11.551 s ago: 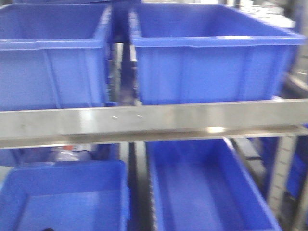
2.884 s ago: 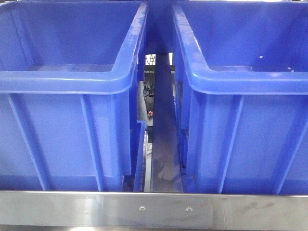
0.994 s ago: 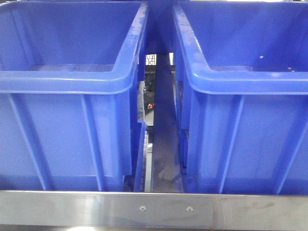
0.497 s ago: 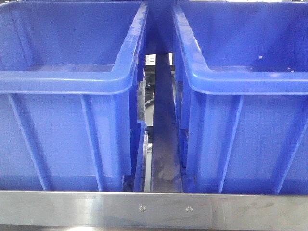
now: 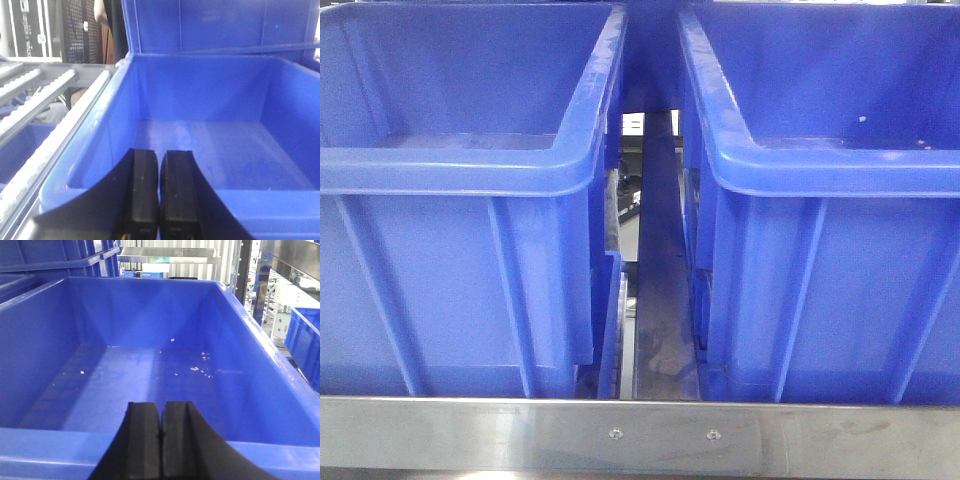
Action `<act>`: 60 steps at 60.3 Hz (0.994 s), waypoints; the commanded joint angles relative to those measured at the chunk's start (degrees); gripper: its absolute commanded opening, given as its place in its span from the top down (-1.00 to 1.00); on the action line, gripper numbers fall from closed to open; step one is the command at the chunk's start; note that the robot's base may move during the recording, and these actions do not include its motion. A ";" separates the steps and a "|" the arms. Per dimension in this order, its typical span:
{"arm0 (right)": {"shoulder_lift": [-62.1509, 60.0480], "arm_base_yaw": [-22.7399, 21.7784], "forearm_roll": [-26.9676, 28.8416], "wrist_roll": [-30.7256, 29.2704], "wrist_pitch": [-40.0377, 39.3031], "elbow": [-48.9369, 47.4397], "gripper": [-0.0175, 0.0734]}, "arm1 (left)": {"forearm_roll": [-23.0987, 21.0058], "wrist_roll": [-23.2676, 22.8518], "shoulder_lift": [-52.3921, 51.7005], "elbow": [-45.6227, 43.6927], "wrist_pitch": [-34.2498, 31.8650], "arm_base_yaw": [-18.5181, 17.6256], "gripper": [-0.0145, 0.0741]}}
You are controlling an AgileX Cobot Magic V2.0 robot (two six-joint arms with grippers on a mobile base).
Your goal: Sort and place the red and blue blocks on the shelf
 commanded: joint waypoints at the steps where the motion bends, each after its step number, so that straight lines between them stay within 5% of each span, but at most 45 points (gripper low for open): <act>1: -1.14 -0.25 0.26 -0.39 -5.40 -1.27 0.50 | -0.56 -0.25 -1.02 1.24 -4.32 -0.34 0.39; 60: -1.14 -0.25 0.26 -0.39 -5.40 -1.27 0.50 | -0.56 -0.25 -1.02 1.24 -4.32 -0.34 0.39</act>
